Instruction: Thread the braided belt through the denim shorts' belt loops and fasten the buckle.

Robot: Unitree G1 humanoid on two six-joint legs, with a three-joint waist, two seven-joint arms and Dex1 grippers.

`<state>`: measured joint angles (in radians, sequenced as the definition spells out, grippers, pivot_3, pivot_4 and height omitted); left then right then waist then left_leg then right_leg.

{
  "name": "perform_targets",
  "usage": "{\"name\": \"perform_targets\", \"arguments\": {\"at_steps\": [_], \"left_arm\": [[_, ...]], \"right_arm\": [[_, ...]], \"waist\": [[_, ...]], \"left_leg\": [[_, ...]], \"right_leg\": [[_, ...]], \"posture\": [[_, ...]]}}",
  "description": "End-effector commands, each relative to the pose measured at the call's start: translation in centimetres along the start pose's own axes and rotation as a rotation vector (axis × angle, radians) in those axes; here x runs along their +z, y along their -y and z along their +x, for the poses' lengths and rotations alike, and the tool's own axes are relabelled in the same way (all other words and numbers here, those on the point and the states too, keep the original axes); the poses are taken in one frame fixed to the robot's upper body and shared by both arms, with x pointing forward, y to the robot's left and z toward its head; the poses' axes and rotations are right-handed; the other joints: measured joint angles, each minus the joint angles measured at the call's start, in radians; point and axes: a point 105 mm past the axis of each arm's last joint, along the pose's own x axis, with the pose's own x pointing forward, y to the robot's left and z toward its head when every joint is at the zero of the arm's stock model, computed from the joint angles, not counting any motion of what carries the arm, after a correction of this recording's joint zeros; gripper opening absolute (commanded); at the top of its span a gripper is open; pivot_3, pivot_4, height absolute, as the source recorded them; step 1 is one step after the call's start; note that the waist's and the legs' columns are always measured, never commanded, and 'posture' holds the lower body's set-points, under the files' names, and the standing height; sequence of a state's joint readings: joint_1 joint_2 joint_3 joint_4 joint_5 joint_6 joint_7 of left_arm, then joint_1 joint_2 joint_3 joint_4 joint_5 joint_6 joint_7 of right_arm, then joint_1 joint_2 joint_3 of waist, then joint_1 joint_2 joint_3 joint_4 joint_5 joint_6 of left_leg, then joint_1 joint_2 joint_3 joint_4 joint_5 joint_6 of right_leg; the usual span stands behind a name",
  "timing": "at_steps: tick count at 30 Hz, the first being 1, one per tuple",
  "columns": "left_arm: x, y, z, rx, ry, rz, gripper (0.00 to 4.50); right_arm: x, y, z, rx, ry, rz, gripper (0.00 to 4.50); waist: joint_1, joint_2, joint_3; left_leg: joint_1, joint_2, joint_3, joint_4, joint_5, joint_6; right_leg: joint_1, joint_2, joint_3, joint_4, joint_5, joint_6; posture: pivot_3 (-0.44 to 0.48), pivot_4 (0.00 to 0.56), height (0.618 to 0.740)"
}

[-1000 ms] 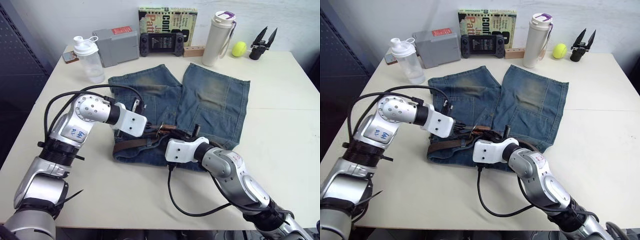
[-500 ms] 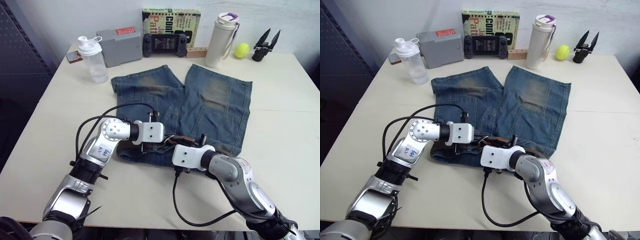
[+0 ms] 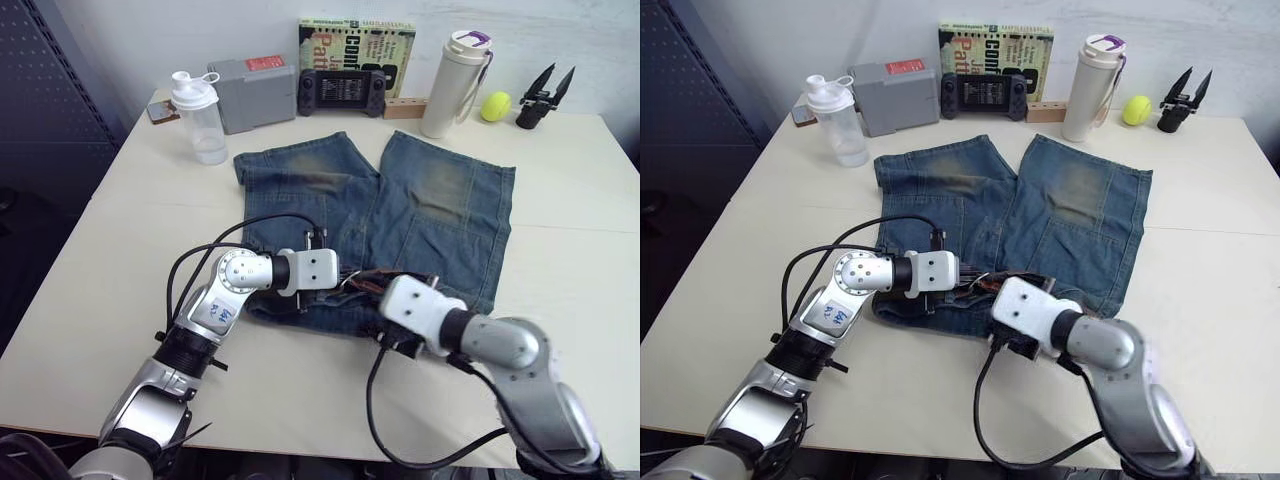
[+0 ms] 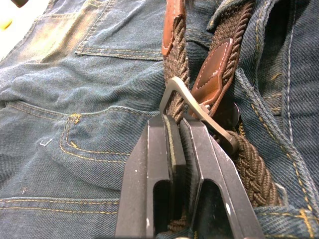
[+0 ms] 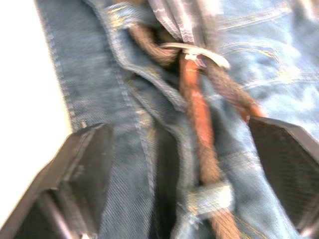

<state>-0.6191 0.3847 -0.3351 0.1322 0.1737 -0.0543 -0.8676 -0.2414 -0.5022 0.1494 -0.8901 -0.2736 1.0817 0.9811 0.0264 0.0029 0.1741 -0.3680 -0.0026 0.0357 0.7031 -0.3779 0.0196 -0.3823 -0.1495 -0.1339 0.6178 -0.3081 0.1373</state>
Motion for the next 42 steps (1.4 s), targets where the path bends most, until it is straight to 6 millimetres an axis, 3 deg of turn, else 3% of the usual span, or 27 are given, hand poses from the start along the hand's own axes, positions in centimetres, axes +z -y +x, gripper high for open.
{"name": "perform_targets", "arguments": {"at_steps": [1,6,17,23,27,33,34,38,42], "left_arm": [[-0.3,2.0,1.0,-0.070,-0.011,-0.019,0.00],[-0.1,2.1,1.1,-0.073,-0.007,-0.022,0.00],[0.2,1.9,1.0,-0.067,-0.008,-0.015,0.00],[0.3,1.8,0.9,-0.063,-0.013,-0.008,0.00],[0.3,1.7,0.8,-0.060,-0.014,-0.007,0.00],[0.2,1.8,0.7,-0.060,-0.021,-0.003,0.00],[0.2,1.7,0.7,-0.057,-0.023,-0.002,0.00],[0.5,1.0,0.7,-0.008,-0.007,-0.010,0.00],[1.1,0.3,-0.4,0.036,0.041,-0.055,1.45]], "right_arm": [[2.4,1.3,-1.9,-0.030,0.111,0.067,4.47],[2.6,4.2,-1.5,-0.162,0.097,-0.047,4.47],[-0.1,4.1,1.0,-0.186,-0.018,-0.249,4.47],[-0.6,4.2,2.0,-0.202,-0.039,-0.302,4.47],[-0.9,3.8,2.4,-0.187,-0.047,-0.321,3.41],[-0.9,2.9,2.7,-0.158,-0.053,-0.338,0.33],[-1.0,2.8,2.7,-0.153,-0.060,-0.345,0.10],[-1.8,2.1,2.8,-0.136,-0.095,-0.341,0.10],[-1.9,1.9,2.9,-0.142,-0.092,-0.314,0.00]], "waist": [[0.000,0.000,0.000],[0.001,0.000,0.000],[0.000,0.000,0.000],[-0.001,0.000,0.000],[-0.001,0.000,0.000],[-0.001,0.000,0.000],[-0.001,0.000,0.000],[-0.001,0.000,0.000],[-0.003,0.000,0.000]], "left_leg": [[0.000,0.000,0.000,0.000,0.000,0.000],[0.000,-0.001,0.000,0.000,0.000,0.000],[0.000,-0.001,0.000,0.000,0.000,0.000],[0.000,-0.001,0.000,0.000,0.000,0.000],[0.000,-0.001,0.000,0.000,0.000,0.000],[0.000,-0.001,0.000,0.000,0.000,0.000],[0.000,-0.001,0.000,0.000,0.000,0.000],[0.000,-0.001,0.000,0.000,0.000,0.000],[0.000,0.000,0.000,0.000,0.000,0.000]], "right_leg": [[0.001,0.000,0.000,0.000,0.000,0.000],[0.001,0.000,-0.001,0.000,0.000,0.000],[0.002,0.000,-0.001,-0.001,0.000,0.000],[0.003,0.000,-0.001,-0.001,0.000,0.000],[0.003,0.000,-0.001,-0.002,0.000,0.000],[0.003,0.000,-0.001,-0.002,0.000,0.000],[0.003,0.000,-0.001,-0.002,0.000,0.000],[0.003,0.000,-0.001,-0.003,0.000,0.000],[0.004,0.000,-0.001,-0.005,0.000,0.000]], "posture": [[0.000,0.150,0.731],[0.000,0.150,0.731],[0.000,0.150,0.731],[0.000,0.150,0.731],[0.000,0.150,0.731],[0.000,0.150,0.731],[0.000,0.150,0.731],[0.000,0.150,0.731],[0.000,0.150,0.731]]}}
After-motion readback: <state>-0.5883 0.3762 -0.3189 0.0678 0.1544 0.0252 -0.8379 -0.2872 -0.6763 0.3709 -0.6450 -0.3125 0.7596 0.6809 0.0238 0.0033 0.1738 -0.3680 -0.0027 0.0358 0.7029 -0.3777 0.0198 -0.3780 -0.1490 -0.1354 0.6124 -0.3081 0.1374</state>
